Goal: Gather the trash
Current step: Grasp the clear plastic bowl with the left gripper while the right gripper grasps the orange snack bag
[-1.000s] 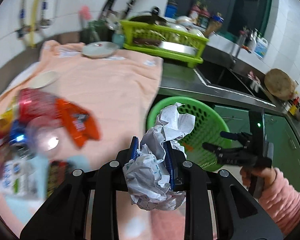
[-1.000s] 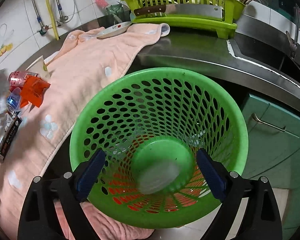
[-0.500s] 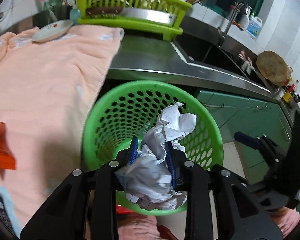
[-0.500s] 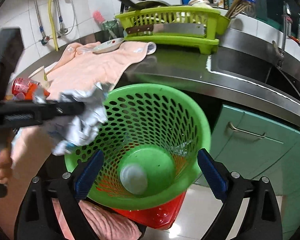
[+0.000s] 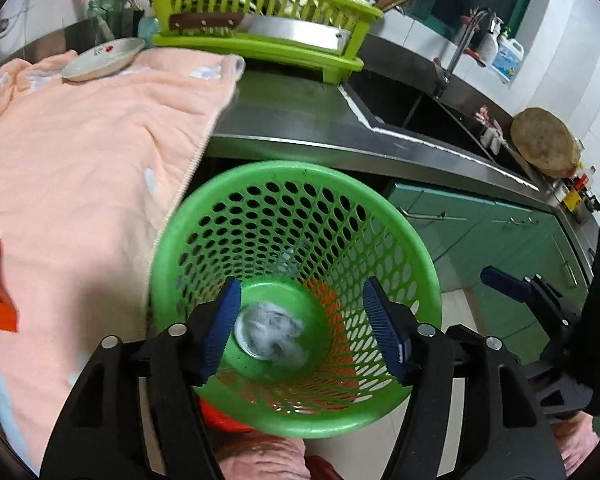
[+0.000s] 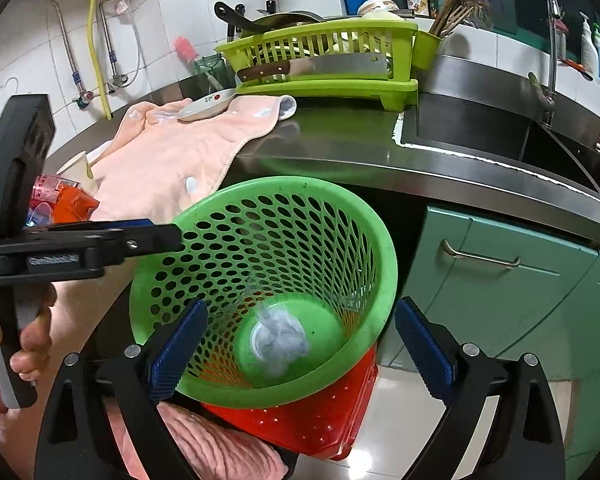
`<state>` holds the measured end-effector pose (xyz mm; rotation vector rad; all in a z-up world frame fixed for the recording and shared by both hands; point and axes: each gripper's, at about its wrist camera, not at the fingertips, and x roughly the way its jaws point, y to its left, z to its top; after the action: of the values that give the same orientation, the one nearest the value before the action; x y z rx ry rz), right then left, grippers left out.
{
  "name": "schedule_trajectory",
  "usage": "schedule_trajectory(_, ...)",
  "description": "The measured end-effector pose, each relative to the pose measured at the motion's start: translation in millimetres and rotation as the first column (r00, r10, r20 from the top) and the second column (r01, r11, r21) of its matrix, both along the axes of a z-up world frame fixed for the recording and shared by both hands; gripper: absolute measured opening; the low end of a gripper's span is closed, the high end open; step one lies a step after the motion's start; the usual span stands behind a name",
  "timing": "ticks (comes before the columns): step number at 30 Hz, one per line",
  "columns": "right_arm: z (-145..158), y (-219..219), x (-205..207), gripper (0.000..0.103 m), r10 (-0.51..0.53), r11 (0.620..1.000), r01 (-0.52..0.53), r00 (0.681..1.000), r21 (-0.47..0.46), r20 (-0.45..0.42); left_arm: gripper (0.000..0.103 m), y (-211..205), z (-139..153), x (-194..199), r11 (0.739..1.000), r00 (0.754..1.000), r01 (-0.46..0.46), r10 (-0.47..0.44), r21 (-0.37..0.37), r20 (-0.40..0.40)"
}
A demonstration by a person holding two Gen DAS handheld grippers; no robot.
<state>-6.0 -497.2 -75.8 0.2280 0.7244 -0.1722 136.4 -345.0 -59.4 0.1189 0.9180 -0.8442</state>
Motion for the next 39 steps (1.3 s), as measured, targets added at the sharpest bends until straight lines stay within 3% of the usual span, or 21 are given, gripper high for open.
schedule_trajectory(10, 17.2, 32.7, 21.4, 0.091, 0.1, 0.994, -0.101, 0.995, 0.036, 0.029, 0.064, 72.2, 39.0, -3.6, 0.993, 0.99, -0.109, 0.112, -0.038, 0.087)
schedule_trajectory(15, 27.1, 68.1, 41.1, 0.091, 0.188, 0.981, -0.19, 0.981, 0.034, 0.039, 0.064, 121.2, 59.8, -4.2, 0.978, 0.963, -0.207, 0.206, -0.013, 0.172)
schedule_trajectory(17, 31.6, 80.4, 46.5, 0.091, 0.216, 0.976, -0.217, 0.975, 0.031, 0.045, 0.066, 139.8, 69.1, -4.4, 0.966, 0.944, -0.257, 0.251, 0.001, 0.215)
schedule_trajectory(21, 39.3, 105.9, 60.5, 0.091, 0.273, 0.961, -0.275, 0.96, 0.034, 0.056, 0.075, 191.4, 90.7, -2.3, 0.92, 0.876, -0.392, 0.366, 0.023, 0.313)
schedule_trajectory(25, 45.3, 128.9, 71.6, 0.091, 0.323, 0.945, -0.326, 0.944, 0.027, 0.064, 0.085, 238.3, 104.6, -4.3, 0.869, 0.808, -0.491, 0.432, 0.054, 0.402)
schedule_trajectory(31, 47.6, 158.9, 85.7, 0.091, 0.38, 0.924, -0.382, 0.923, 0.017, 0.059, 0.094, 300.3, 108.4, -7.6, 0.803, 0.737, -0.588, 0.485, 0.094, 0.471)
schedule_trajectory(33, 48.1, 170.0, 92.1, 0.091, 0.399, 0.916, -0.4, 0.915, 0.012, 0.053, 0.094, 315.5, 109.7, -4.4, 0.792, 0.731, -0.606, 0.514, 0.081, 0.448)
schedule_trajectory(36, 47.7, 183.1, 98.4, 0.091, 0.424, 0.905, -0.425, 0.904, 0.01, 0.048, 0.094, 332.9, 112.8, 5.1, 0.809, 0.763, -0.587, 0.537, 0.037, 0.36)
schedule_trajectory(39, 47.9, 195.0, 105.0, 0.091, 0.444, 0.896, -0.444, 0.895, -0.001, 0.041, 0.094, 330.9, 107.8, 13.1, 0.821, 0.784, -0.562, 0.489, 0.1, 0.382)
